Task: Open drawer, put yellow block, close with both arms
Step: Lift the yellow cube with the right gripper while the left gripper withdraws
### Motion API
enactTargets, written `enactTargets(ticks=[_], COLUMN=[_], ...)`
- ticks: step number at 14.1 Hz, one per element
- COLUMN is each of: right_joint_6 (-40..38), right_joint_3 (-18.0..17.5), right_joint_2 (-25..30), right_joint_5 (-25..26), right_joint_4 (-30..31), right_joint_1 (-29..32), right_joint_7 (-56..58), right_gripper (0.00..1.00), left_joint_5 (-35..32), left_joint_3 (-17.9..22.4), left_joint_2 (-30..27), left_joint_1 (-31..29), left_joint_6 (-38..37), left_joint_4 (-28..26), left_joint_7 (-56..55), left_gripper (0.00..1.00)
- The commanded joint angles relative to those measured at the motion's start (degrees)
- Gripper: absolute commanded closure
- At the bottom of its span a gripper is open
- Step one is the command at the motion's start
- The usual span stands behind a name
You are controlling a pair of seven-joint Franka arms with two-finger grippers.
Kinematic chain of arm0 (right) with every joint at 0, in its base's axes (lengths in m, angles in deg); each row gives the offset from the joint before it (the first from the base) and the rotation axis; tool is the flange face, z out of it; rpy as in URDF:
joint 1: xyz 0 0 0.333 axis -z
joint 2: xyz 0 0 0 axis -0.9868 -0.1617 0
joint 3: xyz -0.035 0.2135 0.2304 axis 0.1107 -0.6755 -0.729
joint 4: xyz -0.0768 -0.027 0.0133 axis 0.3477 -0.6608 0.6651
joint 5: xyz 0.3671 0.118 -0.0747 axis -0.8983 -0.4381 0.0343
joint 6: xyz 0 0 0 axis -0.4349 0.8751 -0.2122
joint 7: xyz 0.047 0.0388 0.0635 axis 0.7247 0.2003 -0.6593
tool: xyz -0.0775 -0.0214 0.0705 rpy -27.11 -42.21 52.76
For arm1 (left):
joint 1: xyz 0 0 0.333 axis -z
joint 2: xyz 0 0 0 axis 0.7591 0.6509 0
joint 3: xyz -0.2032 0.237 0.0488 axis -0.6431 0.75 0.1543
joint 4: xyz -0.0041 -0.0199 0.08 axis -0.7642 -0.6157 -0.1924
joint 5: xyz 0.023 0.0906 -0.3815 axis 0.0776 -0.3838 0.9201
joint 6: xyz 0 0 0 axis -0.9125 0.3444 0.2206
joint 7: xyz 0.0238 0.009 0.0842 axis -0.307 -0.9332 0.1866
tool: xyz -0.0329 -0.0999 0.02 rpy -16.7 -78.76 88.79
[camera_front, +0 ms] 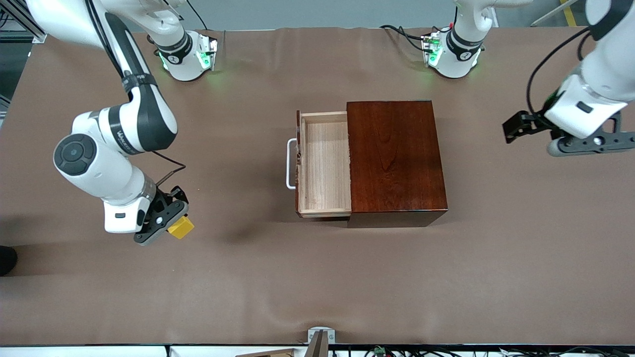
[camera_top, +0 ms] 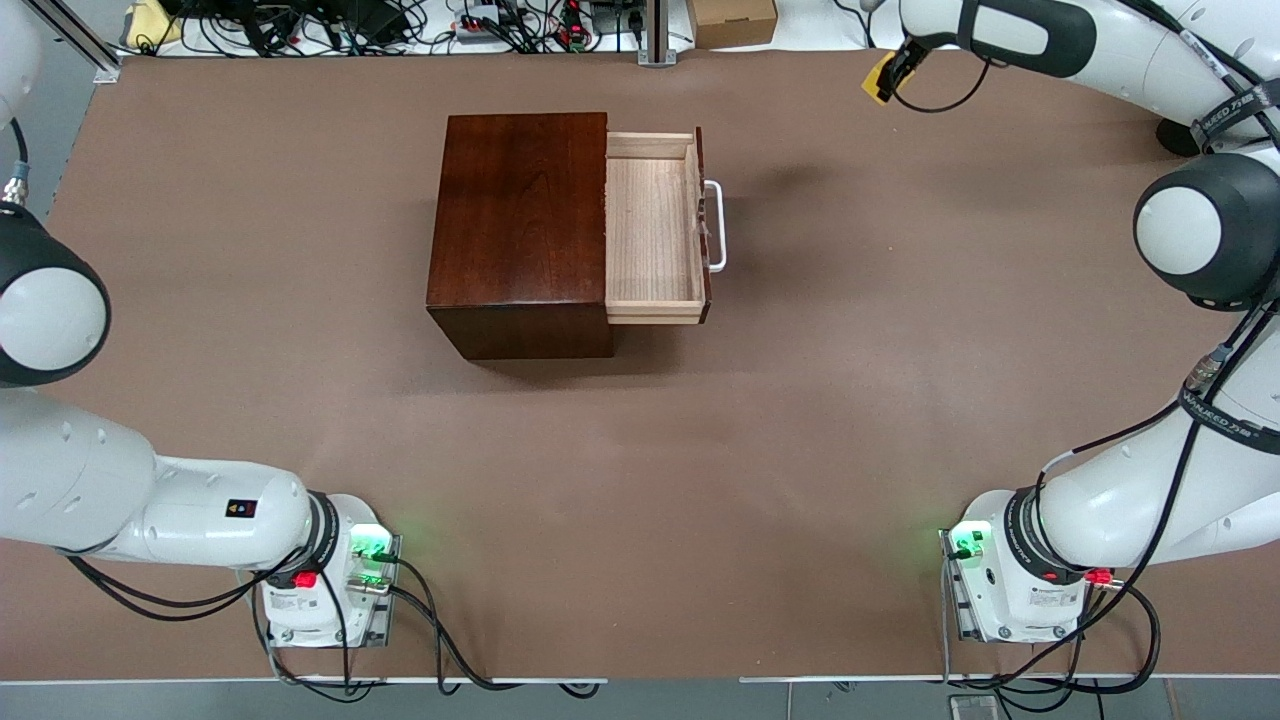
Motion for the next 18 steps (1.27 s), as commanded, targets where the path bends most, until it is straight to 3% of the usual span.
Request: enactTargets(ticks=[1, 6, 15, 18], right_joint_6=[-1.8, -8.4, -11.4, -11.4], right_joint_3=[0.2, 0.2, 0.2, 0.4], right_joint_2=[-0.8, -6.9, -7.4, -9.3], right_joint_5=[0.0, 0.2, 0.5, 0.9], right_joint_4=[-3.7, -14.6, -15.2, -15.1], right_joint_1=[-2.6, -9.5, -22.5, -28.7], right_joint_7=[3.4, 3.8, 18.0, 17.3], right_gripper=[1.0, 1.0, 1.0, 1.0], left_joint_5=[2.1, 2.6, 2.5, 2.6], left_joint_3=[1.0, 1.1, 1.0, 0.9], left_joint_2=[-1.7, -1.3, -0.3, -0.2], left_joint_1=[-1.7, -1.6, -1.5, -1.6], left_joint_6=[4.0, 6.9, 6.9, 6.9], left_joint_4=[-2.8, -3.4, -2.3, -2.3], left_joint_7=[6.5, 8.3, 8.2, 7.6], left_gripper=[0.0, 0.0, 0.0, 0.0])
